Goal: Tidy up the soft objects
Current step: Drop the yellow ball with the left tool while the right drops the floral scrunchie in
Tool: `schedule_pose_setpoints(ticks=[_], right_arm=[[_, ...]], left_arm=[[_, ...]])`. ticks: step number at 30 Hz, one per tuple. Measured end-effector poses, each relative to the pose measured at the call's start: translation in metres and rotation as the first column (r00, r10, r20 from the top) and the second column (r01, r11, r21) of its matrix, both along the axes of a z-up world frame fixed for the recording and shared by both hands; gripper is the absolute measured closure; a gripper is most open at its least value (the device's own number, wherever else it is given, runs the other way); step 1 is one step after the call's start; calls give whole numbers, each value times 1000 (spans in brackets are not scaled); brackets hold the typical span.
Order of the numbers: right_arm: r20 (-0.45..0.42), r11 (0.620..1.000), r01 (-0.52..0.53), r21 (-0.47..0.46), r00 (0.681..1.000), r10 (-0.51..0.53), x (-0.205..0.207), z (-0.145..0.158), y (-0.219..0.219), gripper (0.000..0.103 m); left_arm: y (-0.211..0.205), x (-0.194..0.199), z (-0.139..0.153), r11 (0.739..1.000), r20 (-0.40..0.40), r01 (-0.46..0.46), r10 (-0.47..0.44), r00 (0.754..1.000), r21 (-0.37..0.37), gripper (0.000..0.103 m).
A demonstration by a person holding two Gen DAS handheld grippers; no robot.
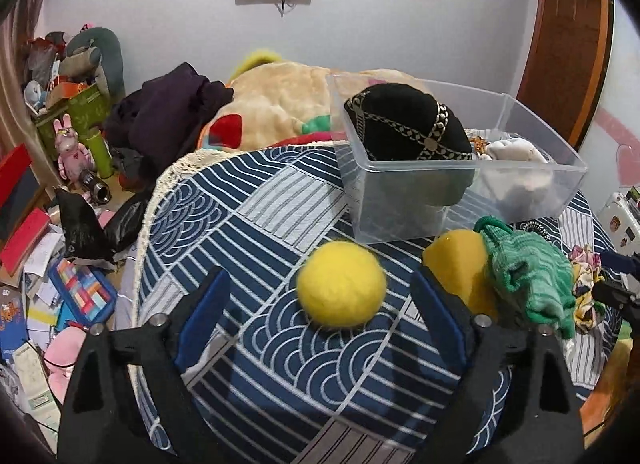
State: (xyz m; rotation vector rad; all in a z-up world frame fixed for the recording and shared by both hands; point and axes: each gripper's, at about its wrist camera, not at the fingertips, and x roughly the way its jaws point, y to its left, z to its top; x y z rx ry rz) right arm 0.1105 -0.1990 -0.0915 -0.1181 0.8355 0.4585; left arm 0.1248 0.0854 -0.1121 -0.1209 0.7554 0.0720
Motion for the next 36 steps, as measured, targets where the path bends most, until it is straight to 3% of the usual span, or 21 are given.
schedule_pose_setpoints(ticks=[2,4,6,8,12,24,36], right_arm=[[0,1000,-16,5,1000,16,1,0,5,19],[4,1000,-20,2,1000,20,1,-2,11,25],[-10,999,-34,-5,999,34,2,-7,18,49],[-4,999,-34,-22,999,34,2,-10,21,60],[16,999,-42,-6,999,43,-3,-6,20,82],[144,998,16,54,989,-23,-8,35,0,86],[287,990,7,141,957,-48,10,84,16,86]], left_arm=[[0,5,-3,1000,-15,5,-5,1000,-16,22],[0,10,-6,1000,-31,4,-5,1000,-31,32],[1,13,-11,999,-46,3,-5,999,-53,42],[2,15,-14,997,-59,17,-21,998,-75,56],[-1,11,-13,998,-39,25,-27,999,-66,59],[-9,-20,38,999,99,37,-35,994,-22,59],[-32,-12,97,995,260,93,-95,961,23,58]])
